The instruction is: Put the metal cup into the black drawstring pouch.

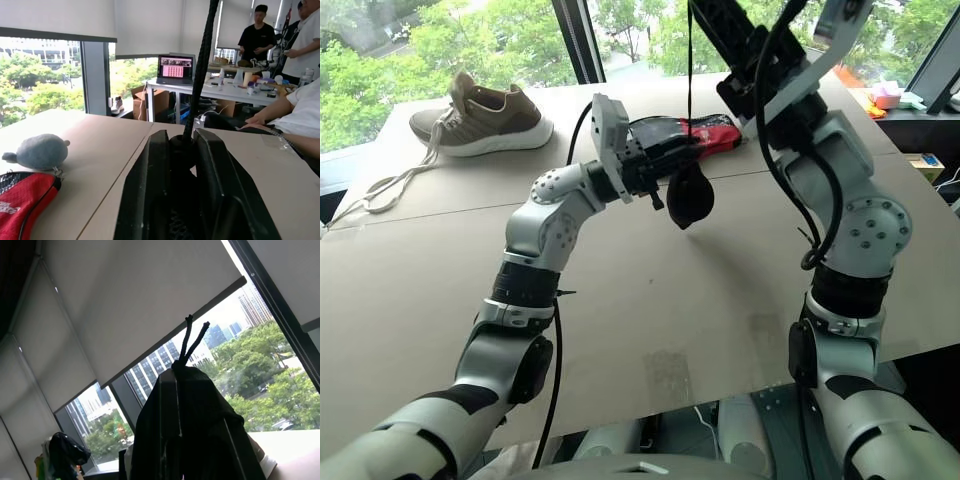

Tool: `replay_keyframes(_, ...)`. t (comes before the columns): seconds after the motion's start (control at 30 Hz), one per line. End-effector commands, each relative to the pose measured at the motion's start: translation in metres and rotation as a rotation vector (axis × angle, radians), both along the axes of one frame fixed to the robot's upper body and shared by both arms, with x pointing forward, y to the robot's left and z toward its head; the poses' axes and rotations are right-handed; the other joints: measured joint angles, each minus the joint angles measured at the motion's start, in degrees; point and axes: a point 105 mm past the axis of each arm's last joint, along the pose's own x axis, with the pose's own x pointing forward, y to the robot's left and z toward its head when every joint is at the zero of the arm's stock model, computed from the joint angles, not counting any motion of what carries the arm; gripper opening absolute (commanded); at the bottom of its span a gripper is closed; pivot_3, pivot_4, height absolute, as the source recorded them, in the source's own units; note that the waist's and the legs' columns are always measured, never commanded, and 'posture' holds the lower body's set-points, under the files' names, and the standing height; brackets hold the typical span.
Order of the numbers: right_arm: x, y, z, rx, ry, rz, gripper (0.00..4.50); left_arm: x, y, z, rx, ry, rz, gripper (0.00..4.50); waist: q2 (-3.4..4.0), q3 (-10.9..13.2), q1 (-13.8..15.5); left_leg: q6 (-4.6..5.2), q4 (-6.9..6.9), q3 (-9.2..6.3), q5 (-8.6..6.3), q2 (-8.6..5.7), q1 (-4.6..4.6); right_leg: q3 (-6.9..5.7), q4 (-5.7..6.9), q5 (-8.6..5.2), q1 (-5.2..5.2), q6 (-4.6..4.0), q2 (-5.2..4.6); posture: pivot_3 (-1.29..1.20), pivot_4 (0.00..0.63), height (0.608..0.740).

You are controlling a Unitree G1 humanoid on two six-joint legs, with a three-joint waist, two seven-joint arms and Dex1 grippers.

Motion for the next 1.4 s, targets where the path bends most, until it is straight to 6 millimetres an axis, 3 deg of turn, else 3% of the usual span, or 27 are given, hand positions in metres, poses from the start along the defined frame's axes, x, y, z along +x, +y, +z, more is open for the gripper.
replay_keyframes(0.03, -0.011, -0.001, 0.009, 0.010, -0.053, 0.016, 0.00, -0.004, -0.004, 0.011, -0.003, -0.054, -0.014, 0.54, 0.00, 0.0, 0.0, 0.00, 0.00, 0.00, 0.00, 0.00, 0.00, 0.00, 0.00, 0.00, 0.00, 0.00, 0.00, 0.00, 0.150, 0.740)
replay_keyframes(0.3, -0.009, -0.010, 0.022, 0.076, -0.068, -0.002, 0.00, -0.003, -0.002, 0.002, 0.041, -0.054, -0.003, 0.54, 0.00, 0.0, 0.0, 0.00, 0.00, 0.00, 0.00, 0.00, 0.00, 0.00, 0.00, 0.00, 0.00, 0.00, 0.00, 0.00, 0.150, 0.740)
replay_keyframes(0.53, 0.002, -0.055, 0.062, 0.347, -0.121, -0.167, 0.00, -0.009, 0.000, -0.019, 0.130, -0.015, -0.040, 0.54, 0.01, 0.0, 0.0, 0.00, -0.02, 0.01, 0.00, 0.00, 0.01, 0.01, 0.02, 0.00, 0.00, 0.00, 0.01, 0.00, 0.150, 0.740)
replay_keyframes(0.73, 0.007, -0.097, 0.076, 0.554, -0.138, -0.300, 0.00, -0.010, 0.005, -0.026, 0.162, 0.006, -0.038, 0.54, 0.01, 0.0, 0.0, 0.00, -0.03, 0.00, 0.00, 0.00, 0.00, 0.01, 0.06, 0.00, -0.01, 0.00, 0.00, 0.00, 0.150, 0.740)
replay_keyframes(0.83, 0.009, -0.099, 0.075, 0.561, -0.121, -0.290, 0.00, -0.011, 0.006, -0.031, 0.177, 0.014, -0.040, 0.54, 0.02, 0.0, -0.1, 0.00, -0.04, 0.01, 0.00, 0.00, 0.00, 0.01, 0.06, 0.00, -0.01, 0.00, 0.00, 0.00, 0.150, 0.740)
replay_keyframes(0.97, 0.008, -0.048, 0.050, 0.262, -0.096, -0.185, 0.00, -0.011, 0.009, -0.028, 0.160, 0.018, -0.031, 0.54, 0.05, 0.0, -0.1, 0.00, -0.05, 0.01, 0.00, 0.01, 0.01, 0.01, 0.08, 0.00, -0.01, 0.00, 0.00, 0.00, 0.150, 0.740)
replay_keyframes(1.1, 0.001, -0.023, 0.021, 0.072, -0.097, -0.136, 0.00, -0.009, 0.023, -0.018, 0.153, 0.001, 0.015, 0.54, 0.05, 0.0, -0.7, 0.00, -0.09, 0.01, 0.00, 0.05, -0.01, 0.00, 0.05, -0.01, -0.02, -0.01, 0.03, 0.00, 0.150, 0.740)
replay_keyframes(1.27, 0.014, -0.028, -0.048, -0.206, -0.008, -0.200, 0.00, -0.012, 0.036, 0.001, 0.215, -0.076, 0.067, 0.54, 0.01, 0.0, -0.5, 0.08, -0.04, -0.08, -0.05, 0.03, -0.02, -0.08, -0.01, -0.01, 0.04, 0.00, 0.01, 0.00, 0.150, 0.740)
replay_keyframes(1.4, 0.034, -0.055, -0.101, -0.338, 0.119, -0.340, 0.00, -0.028, 0.016, 0.000, 0.199, -0.062, -0.013, 0.54, 0.01, 0.0, 0.1, 0.06, -0.02, 0.00, -0.03, -0.01, 0.00, -0.02, -0.19, -0.01, 0.03, 0.00, -0.02, 0.00, 0.150, 0.740)
